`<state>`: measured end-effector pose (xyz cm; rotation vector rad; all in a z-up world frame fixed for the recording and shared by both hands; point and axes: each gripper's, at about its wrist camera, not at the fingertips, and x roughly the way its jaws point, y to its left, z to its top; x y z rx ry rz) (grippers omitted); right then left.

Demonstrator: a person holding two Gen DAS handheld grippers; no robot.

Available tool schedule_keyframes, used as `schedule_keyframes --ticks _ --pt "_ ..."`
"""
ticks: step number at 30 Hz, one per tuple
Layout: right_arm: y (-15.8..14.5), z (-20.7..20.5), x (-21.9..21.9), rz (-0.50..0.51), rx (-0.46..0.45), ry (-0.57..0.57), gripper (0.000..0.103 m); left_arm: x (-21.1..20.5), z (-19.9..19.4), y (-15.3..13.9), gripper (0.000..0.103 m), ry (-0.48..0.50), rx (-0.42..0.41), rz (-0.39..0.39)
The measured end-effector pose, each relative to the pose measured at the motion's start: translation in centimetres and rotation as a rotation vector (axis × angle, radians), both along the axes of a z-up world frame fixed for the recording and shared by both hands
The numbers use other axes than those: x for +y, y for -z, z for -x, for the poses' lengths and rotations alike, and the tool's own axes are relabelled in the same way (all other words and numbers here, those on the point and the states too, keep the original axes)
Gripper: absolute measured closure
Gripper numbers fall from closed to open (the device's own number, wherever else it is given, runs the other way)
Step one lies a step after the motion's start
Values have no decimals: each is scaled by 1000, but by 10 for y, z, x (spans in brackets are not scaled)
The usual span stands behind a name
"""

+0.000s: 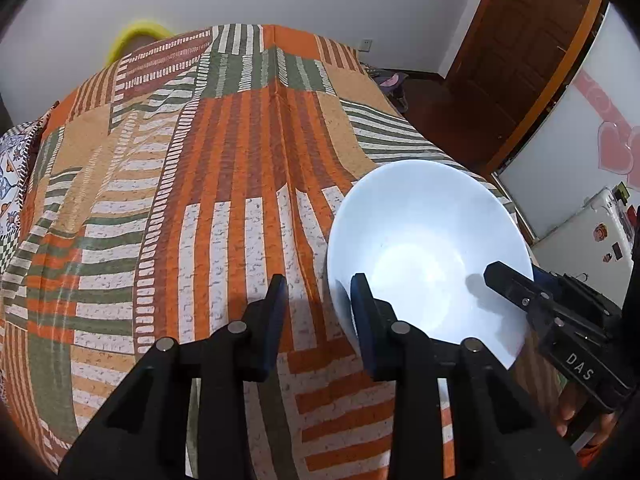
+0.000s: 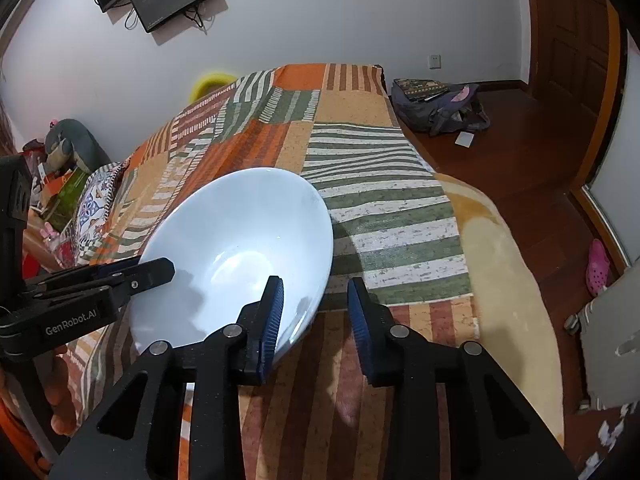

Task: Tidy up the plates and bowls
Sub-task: 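Close the right gripper on the white bowl rim, then lift the white bowl with the right gripper over the bowl stack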

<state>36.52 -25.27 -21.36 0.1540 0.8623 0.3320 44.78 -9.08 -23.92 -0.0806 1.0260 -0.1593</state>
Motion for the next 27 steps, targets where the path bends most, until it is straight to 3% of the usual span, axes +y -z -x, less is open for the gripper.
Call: schedule_keyframes --ticks 3,5,7,14,27 --pt "1 -2 3 -12 -3 -15 83 -6 -1 1 85 24 0 -9" --pt "0 -2 7 8 -11 -17 84 -13 0 0 92 50 -4 -27" --pt "0 -2 10 27 -16 -13 84 -18 4 -2 92 56 -23 -63" --pt "-4 1 12 29 -1 -6 84 -12 6 -7 92 37 6 -27" --pt "-50 39 24 13 -85 -26 84 5 57 -81 92 34 -111 -19"
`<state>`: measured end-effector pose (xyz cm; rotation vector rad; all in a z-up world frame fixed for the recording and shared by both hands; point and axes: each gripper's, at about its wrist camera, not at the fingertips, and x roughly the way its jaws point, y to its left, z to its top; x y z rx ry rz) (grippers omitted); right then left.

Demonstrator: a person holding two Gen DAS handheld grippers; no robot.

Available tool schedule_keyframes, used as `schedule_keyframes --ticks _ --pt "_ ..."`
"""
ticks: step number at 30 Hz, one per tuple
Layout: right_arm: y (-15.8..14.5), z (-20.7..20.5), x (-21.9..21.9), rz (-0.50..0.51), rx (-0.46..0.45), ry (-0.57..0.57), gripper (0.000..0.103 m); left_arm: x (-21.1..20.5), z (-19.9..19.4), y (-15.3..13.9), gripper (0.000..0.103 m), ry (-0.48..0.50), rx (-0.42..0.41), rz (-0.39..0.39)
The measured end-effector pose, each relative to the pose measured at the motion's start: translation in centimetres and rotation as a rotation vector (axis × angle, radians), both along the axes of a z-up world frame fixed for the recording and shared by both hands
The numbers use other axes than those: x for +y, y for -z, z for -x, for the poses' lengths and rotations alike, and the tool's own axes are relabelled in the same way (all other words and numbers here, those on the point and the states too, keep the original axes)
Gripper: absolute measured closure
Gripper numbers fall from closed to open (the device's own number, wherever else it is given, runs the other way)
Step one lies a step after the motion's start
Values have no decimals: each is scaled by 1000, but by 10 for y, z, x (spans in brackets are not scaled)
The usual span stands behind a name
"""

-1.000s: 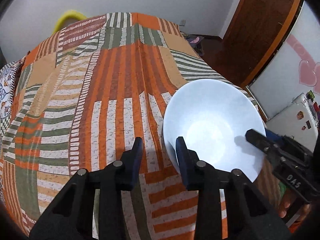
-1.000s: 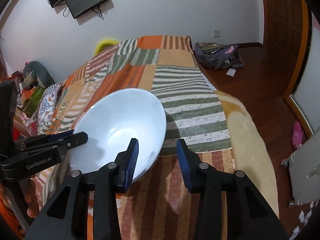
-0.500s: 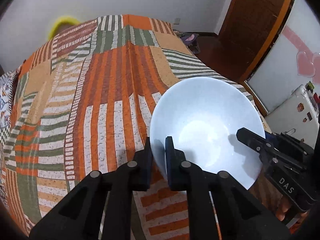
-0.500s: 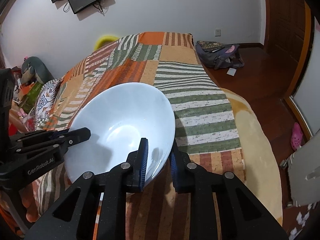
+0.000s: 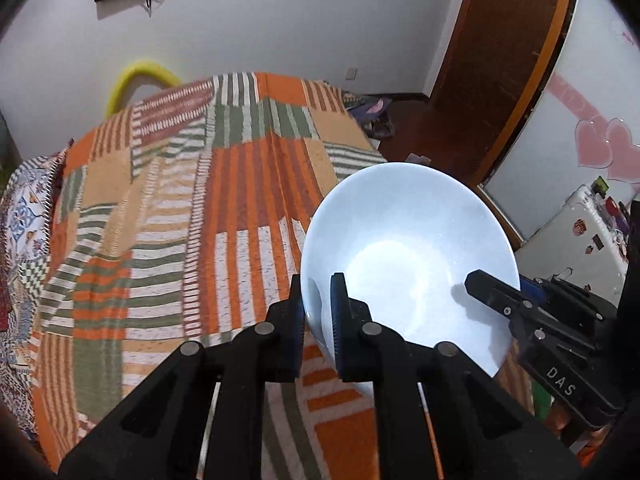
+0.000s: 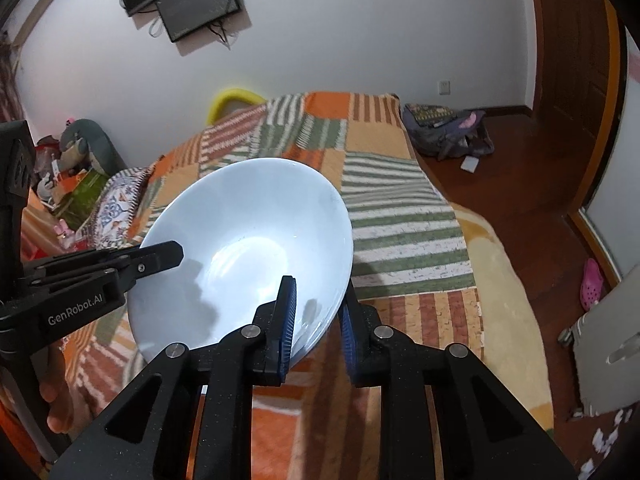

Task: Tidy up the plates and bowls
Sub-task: 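Lift the white bowl with the right gripper over the bowl stack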

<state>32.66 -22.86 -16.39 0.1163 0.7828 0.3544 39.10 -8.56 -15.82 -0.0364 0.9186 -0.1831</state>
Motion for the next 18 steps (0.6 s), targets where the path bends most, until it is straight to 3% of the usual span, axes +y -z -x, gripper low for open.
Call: schedule_keyframes --ticks 8,18 --pt "-33 29 16 -29 -62 -43 84 29 43 -25 92 -16 -1 38" --pt "-48 71 53 -52 -95 -131 84 76 125 -55 92 -59 -55 23"
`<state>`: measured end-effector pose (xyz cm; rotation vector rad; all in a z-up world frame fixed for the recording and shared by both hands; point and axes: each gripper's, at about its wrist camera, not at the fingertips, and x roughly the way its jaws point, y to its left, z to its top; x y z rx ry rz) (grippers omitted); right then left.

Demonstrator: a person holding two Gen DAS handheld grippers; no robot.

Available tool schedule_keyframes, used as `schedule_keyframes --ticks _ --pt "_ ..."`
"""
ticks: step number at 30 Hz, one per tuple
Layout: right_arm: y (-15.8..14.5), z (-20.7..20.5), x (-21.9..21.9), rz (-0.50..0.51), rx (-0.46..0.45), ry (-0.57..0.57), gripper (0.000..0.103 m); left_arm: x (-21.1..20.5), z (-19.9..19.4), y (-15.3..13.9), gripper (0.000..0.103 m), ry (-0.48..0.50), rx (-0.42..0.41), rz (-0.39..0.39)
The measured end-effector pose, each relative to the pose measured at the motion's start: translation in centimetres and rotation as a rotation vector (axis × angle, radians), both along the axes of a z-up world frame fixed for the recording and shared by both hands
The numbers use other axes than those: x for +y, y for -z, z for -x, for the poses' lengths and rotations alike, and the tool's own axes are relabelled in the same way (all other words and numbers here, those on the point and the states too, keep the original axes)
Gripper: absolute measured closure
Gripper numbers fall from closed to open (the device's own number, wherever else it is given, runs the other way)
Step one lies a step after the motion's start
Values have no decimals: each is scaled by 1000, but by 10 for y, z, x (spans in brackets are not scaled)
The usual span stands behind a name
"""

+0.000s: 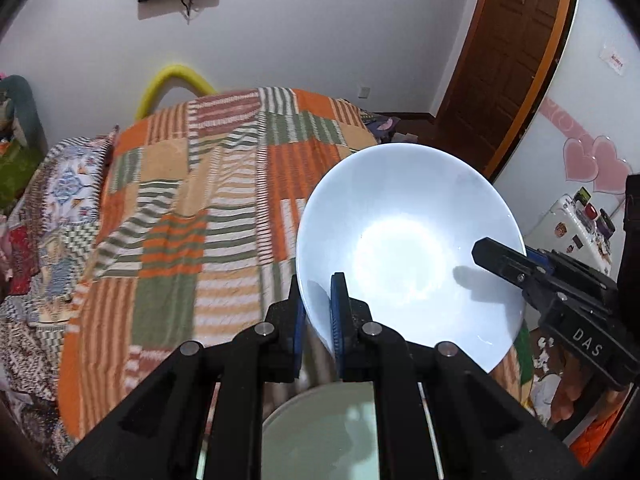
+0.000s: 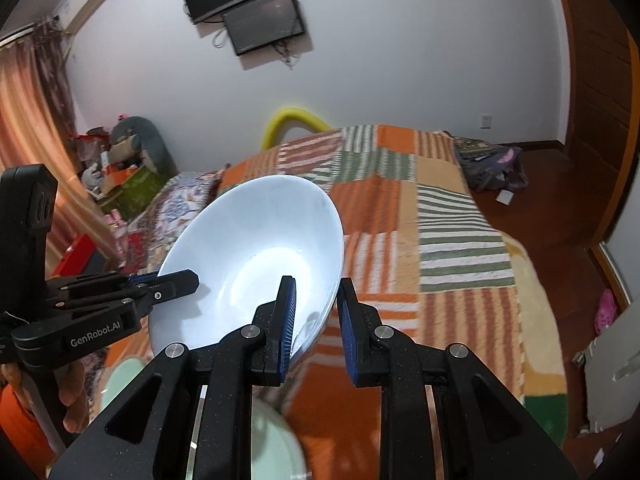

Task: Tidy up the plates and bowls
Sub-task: 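Lift the white bowl with the right gripper over the bowl stack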

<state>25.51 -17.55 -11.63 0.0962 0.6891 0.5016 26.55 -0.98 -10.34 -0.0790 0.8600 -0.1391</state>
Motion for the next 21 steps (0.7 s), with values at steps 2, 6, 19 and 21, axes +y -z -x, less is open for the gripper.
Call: schedule_keyframes --ticks 2,6,19,21 --pt "0 9 10 -7 -3 -15 84 8 15 -4 92 -11 -14 -20" --pt "1 27 31 -26 3 -50 84 33 48 -7 92 -39 -25 -33" --pt "17 74 109 -9 28 -179 84 110 131 -9 92 -164 -57 -24" --pt "19 81 118 -6 31 -200 84 119 143 -8 92 -185 -58 -19"
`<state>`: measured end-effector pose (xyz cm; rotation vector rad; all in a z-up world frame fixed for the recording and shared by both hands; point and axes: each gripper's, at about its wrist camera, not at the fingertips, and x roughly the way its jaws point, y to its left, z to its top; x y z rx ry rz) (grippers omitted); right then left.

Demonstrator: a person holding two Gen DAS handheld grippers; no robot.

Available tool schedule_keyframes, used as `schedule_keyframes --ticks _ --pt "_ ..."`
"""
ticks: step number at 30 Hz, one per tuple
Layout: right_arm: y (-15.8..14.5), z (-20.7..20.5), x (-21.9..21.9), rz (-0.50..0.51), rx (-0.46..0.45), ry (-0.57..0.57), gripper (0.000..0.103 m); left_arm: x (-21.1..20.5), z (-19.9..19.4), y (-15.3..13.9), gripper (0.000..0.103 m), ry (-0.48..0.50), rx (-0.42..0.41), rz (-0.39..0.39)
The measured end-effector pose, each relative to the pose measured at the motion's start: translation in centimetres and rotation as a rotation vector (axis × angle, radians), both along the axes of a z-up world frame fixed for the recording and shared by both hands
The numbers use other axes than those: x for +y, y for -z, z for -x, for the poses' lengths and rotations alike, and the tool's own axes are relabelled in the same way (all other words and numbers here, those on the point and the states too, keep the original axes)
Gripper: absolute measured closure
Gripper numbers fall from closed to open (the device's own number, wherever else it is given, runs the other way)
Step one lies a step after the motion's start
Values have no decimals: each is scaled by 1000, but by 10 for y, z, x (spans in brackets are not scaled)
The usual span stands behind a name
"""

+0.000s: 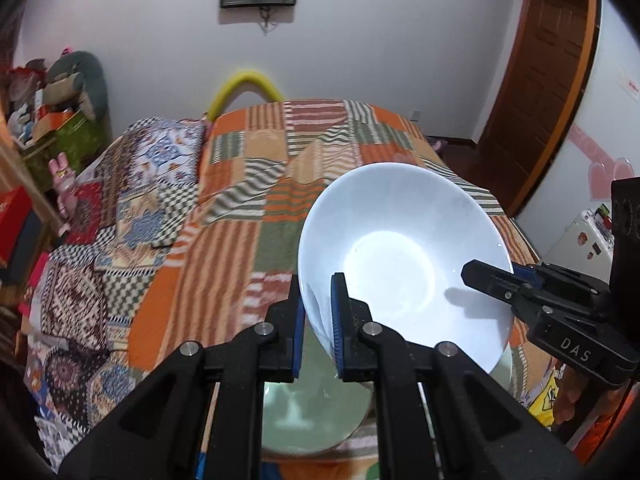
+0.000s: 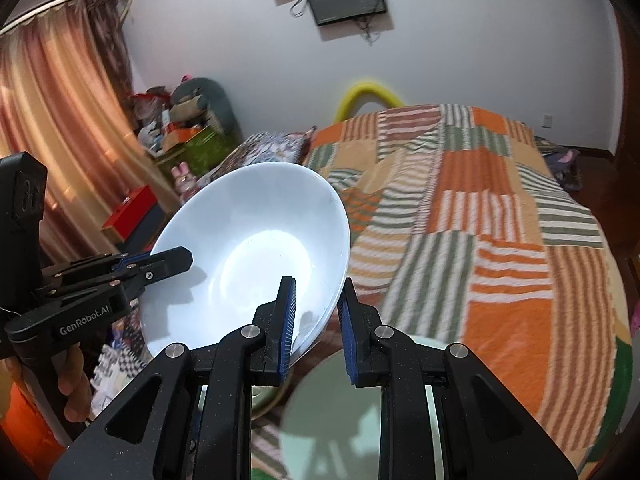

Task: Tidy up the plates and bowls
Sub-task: 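Lift the white bowl with the right gripper over the bowl stack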

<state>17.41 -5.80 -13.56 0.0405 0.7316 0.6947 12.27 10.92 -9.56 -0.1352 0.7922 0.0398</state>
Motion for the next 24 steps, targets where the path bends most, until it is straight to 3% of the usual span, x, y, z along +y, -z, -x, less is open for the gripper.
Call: schedule_keyframes --ticks 12,24 --pt "26 31 38 39 47 -82 84 36 43 41 92 -81 62 47" --pt "56 43 61 105 102 -116 84 53 53 88 92 -146 137 72"
